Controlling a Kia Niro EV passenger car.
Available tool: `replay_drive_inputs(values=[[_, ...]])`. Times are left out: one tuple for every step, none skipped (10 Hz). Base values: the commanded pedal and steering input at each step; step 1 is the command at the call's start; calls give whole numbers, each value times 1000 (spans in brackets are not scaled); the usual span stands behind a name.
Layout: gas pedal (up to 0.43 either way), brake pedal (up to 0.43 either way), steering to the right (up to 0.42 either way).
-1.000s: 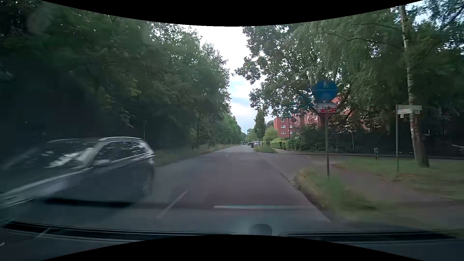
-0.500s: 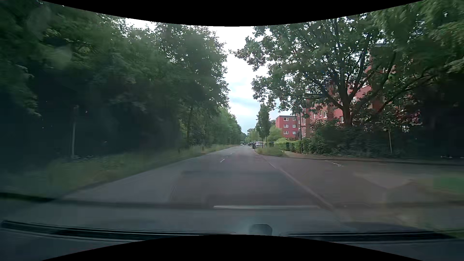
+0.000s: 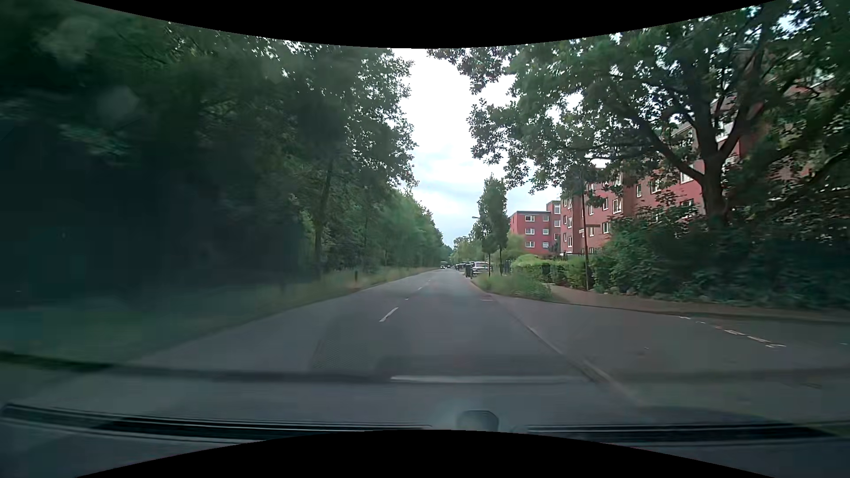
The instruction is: Follow the waypoints while adhering to traffic rules and regulations
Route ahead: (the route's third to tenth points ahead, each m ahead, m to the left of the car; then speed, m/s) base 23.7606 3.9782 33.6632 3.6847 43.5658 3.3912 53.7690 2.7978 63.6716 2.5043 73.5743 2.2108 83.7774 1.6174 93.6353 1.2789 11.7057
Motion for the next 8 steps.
replay_drive_inputs(values=[[169, 0, 1], [169, 0, 4], [169, 0, 5], [169, 0, 4], [169, 0, 1], [169, 0, 1], [169, 0, 2], [169, 0, 3]])
